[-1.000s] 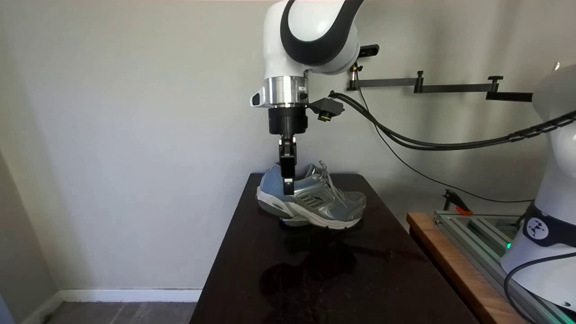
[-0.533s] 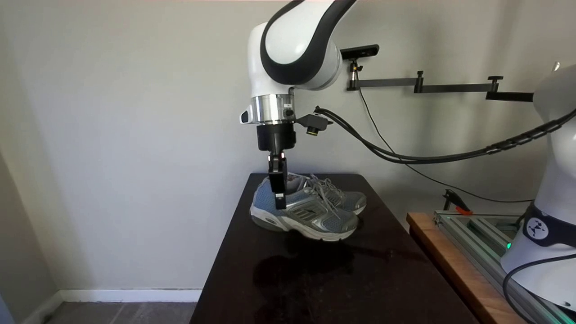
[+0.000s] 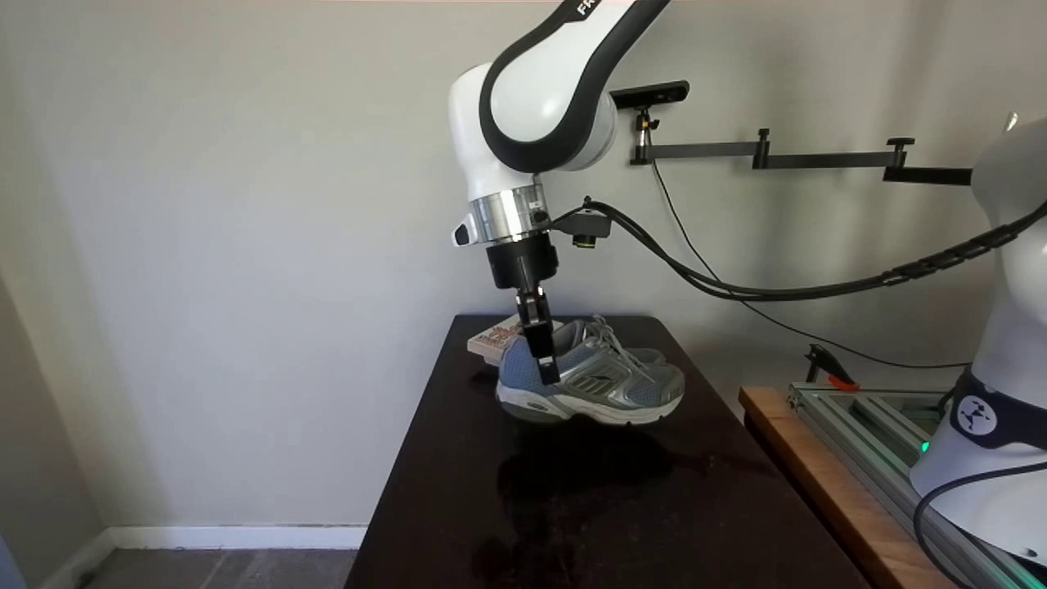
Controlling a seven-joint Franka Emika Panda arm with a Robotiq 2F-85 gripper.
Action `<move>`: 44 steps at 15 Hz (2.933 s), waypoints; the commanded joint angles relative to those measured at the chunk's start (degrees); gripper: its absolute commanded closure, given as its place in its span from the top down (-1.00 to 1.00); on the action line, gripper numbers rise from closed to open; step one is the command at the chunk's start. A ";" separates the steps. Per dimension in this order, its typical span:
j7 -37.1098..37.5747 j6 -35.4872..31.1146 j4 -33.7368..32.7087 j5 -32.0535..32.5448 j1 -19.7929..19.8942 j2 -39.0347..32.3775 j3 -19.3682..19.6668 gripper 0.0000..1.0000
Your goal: Put the shoe on the table, then turn both shoes to the right
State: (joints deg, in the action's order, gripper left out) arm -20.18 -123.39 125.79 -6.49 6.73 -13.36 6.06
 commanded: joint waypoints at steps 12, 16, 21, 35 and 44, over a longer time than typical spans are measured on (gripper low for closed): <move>4.07 1.56 4.10 3.71 0.60 2.72 -0.45 -0.95; 4.35 -1.76 6.93 4.43 0.58 3.53 -0.17 -0.95; 4.49 -9.36 9.44 5.17 0.74 3.49 0.18 -0.95; 5.62 -9.58 10.16 7.01 1.07 3.28 1.41 -0.36; 4.59 -14.08 12.20 12.54 1.94 7.66 3.12 0.80</move>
State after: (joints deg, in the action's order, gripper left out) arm -14.98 -134.39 134.98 2.27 7.74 -9.68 8.64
